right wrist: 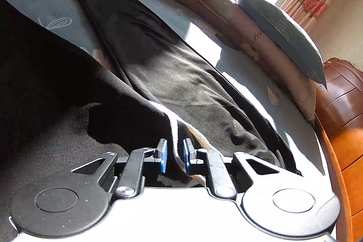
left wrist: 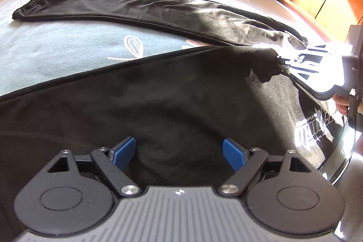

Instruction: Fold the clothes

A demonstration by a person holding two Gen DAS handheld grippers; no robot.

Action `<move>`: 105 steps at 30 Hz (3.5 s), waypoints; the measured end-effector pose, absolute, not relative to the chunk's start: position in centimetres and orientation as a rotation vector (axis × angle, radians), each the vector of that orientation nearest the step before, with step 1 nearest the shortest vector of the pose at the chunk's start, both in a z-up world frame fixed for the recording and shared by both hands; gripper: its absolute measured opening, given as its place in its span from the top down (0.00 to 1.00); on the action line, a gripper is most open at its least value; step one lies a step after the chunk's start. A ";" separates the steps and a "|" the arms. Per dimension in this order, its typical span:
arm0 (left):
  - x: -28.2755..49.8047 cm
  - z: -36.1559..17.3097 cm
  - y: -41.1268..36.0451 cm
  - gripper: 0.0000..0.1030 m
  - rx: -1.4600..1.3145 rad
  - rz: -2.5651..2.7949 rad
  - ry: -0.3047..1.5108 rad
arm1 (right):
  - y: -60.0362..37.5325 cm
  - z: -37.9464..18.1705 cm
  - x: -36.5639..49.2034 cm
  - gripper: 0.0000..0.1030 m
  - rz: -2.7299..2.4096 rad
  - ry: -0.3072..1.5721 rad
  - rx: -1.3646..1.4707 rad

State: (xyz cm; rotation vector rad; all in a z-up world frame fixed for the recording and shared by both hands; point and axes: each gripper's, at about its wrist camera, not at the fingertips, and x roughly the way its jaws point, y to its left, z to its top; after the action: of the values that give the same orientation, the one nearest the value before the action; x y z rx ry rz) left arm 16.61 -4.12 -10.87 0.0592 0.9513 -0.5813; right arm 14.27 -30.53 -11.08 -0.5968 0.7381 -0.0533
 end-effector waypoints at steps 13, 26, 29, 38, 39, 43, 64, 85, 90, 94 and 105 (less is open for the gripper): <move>16.5 -11.0 -3.5 0.18 0.013 -0.586 0.939 | -30.5 -3.7 5.9 0.95 0.068 0.720 -0.440; 16.7 -11.1 -3.2 0.13 -0.027 -0.589 0.944 | -30.0 -4.9 8.8 0.58 0.132 0.760 -0.359; 16.7 -11.1 -3.2 0.13 -0.034 -0.582 0.944 | -29.7 -6.8 13.1 0.58 0.137 0.768 -0.326; 16.8 -11.2 -2.9 0.11 -0.054 -0.587 0.940 | -29.1 -7.1 12.5 0.98 0.175 0.723 -0.333; 16.8 -11.2 -3.1 0.11 -0.052 -0.584 0.941 | -28.8 -6.6 11.8 0.98 0.198 0.716 -0.336; 16.8 -11.2 -3.3 0.11 -0.052 -0.569 0.942 | -27.7 -4.5 9.2 0.90 0.365 0.695 -0.329; 17.6 -11.2 -2.0 0.11 -0.171 -0.570 0.974 | -33.9 -9.4 17.0 0.76 0.144 0.795 -0.800; 17.5 -11.2 -2.0 0.09 -0.157 -0.600 0.960 | -33.1 -3.5 14.7 0.97 0.160 0.665 -0.661; 17.4 -11.2 -2.3 0.07 -0.136 -0.600 0.955 | -32.4 -2.3 10.2 0.87 0.271 0.688 -0.670; 17.4 -11.1 -2.4 0.07 -0.137 -0.586 0.961 | -31.6 -4.1 7.4 0.82 0.325 0.786 -0.772; 24.1 -5.5 -4.8 0.08 -0.446 -0.765 0.944 | -33.1 -4.6 11.9 0.69 0.224 0.654 -0.256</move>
State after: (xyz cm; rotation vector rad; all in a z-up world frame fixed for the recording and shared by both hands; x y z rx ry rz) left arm 24.14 -4.79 -5.47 -0.4457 0.9439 -0.7647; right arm 11.90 -33.11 -4.56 -0.2564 0.6541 0.2239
